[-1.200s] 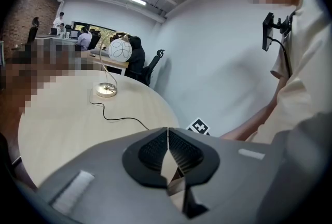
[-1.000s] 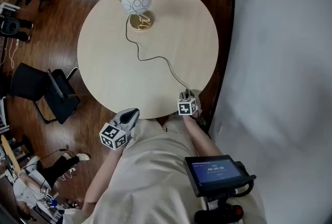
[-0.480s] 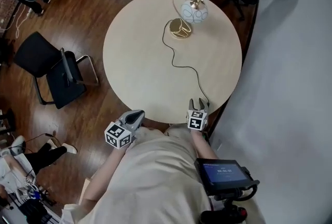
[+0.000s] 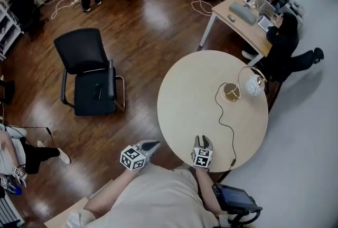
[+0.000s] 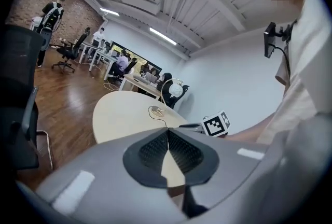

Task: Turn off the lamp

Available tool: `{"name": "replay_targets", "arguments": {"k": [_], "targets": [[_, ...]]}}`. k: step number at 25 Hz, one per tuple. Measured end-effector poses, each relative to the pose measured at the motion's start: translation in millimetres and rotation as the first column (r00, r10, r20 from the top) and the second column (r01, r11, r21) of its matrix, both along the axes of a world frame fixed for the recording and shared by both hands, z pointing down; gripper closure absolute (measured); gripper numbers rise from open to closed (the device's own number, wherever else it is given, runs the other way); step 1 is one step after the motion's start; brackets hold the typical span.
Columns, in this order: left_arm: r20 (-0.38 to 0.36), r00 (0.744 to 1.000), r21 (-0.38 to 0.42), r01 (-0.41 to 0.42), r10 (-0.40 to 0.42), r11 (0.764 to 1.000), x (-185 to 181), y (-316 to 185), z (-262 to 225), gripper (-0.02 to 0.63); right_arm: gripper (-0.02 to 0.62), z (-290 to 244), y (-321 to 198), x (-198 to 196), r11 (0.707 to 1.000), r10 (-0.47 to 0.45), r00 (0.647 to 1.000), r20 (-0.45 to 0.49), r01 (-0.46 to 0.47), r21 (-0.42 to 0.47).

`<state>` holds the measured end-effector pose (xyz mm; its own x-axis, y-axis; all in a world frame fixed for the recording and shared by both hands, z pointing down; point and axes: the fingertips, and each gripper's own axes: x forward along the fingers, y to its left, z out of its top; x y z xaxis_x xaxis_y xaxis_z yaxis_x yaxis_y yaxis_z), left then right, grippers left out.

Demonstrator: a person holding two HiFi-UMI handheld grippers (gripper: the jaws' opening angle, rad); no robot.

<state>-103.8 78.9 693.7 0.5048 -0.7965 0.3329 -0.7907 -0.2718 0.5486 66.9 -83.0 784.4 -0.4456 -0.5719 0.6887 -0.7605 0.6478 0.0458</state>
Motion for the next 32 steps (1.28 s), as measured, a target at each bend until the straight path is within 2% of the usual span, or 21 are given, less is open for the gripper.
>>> {"name": "replay_targets", "arguments": {"k": [3, 5, 8, 12, 15, 18, 21, 25, 32], "targets": [[0.021, 0.999, 0.049, 0.041, -0.043, 0.998, -61.5, -5.6, -1.0, 0.629, 0.477, -14.4, -12.6, -64.4, 0.999, -0.03, 0.998, 0.048, 0.028, 0.043], [0.024, 0.998, 0.049, 0.06, -0.061, 0.997, -92.4, 0.5, -1.4, 0.629, 0.48, -24.5, -3.9, -89.6, 0.998, -0.027, 0.997, 0.075, 0.023, 0.05], [0.014, 0.997, 0.036, 0.075, -0.075, 0.997, -113.3, 10.1, -1.1, 0.629, 0.483, -38.9, 17.6, -106.6, 0.998, -0.044, 0.993, 0.109, 0.039, 0.043], [0.028, 0.996, 0.041, 0.082, -0.083, 0.996, -134.5, -1.6, 2.5, 0.629, 0.483, -48.2, 24.3, -119.0, 0.993, -0.112, 0.984, 0.14, 0.104, 0.061], [0.042, 0.997, 0.045, 0.067, -0.069, 0.997, -147.8, -20.6, -2.0, 0.629, 0.486, -59.4, 13.7, -121.2, 0.993, -0.097, 0.981, 0.17, 0.084, 0.087], [0.033, 0.998, 0.053, 0.043, -0.045, 0.998, -136.6, -41.3, -21.2, 0.629, 0.489, -67.7, -0.7, -111.2, 0.997, -0.05, 0.981, 0.189, 0.038, 0.069], [0.062, 0.998, 0.062, -0.012, 0.008, 0.998, -121.7, -53.4, -37.9, 0.629, 0.489, -72.1, -7.1, -111.5, 0.999, -0.026, 0.973, 0.229, 0.014, 0.051], [0.081, 0.994, 0.017, -0.07, 0.069, 0.997, -109.0, -60.2, -29.1, 0.629, 0.492, -83.4, -8.3, -112.7, 0.999, -0.003, 0.953, 0.305, -0.013, 0.052], [0.087, 0.985, -0.002, -0.147, 0.147, 0.989, -102.4, -94.3, -34.1, 0.629, 0.496, -104.6, -29.7, -92.7, 0.981, 0.17, 0.891, 0.421, -0.195, 0.016]]}}
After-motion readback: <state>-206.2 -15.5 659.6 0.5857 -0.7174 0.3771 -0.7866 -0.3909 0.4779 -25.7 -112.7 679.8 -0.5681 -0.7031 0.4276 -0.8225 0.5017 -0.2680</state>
